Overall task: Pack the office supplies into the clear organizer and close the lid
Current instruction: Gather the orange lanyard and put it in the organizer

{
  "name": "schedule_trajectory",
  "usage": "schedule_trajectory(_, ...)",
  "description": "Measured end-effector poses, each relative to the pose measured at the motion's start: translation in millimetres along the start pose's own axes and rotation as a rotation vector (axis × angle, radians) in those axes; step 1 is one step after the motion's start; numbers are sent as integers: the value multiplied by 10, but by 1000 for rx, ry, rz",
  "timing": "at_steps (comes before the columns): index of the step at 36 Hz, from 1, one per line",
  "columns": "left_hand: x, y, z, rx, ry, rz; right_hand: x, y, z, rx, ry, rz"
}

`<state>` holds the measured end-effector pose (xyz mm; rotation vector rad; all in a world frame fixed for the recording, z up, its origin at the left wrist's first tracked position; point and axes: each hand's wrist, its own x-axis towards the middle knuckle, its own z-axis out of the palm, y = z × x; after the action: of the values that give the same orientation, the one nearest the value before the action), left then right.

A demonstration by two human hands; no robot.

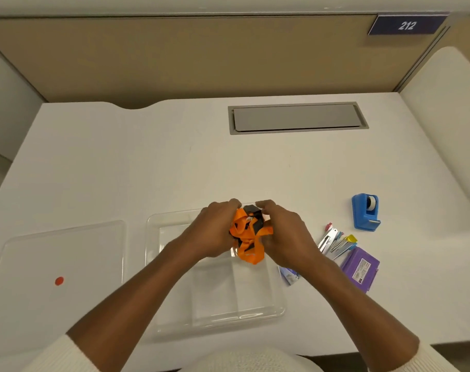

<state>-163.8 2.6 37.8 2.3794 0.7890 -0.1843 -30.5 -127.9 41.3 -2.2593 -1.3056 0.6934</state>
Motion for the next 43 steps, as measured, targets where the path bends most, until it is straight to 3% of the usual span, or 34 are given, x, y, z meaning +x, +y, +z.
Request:
schedule_trajectory(4,-69,-28,60,-54,-16,72,1,89,109,-76,-31,-55)
schedule_trajectory(9,-89,-4,235,66,-107,146,54,123,300,-87,0,-173)
schedule_trajectory(16,-24,-28,323,190,-35,157,303,199,526,-140,9,-88)
schedule_trajectory(22,-11,-104,340,185,-83,172,517,120,393,-356,-146,-109)
schedule_trajectory(28,7,-163,339,226,-55,234,575,94,98,-250,-258,-126)
schedule_trajectory(35,95,-156,431,229,-11,248,442,207,-194,3,-12,-75)
schedule_trajectory(43,223,-83,594,301,87,144,264,479,-60,-143,-82,52)
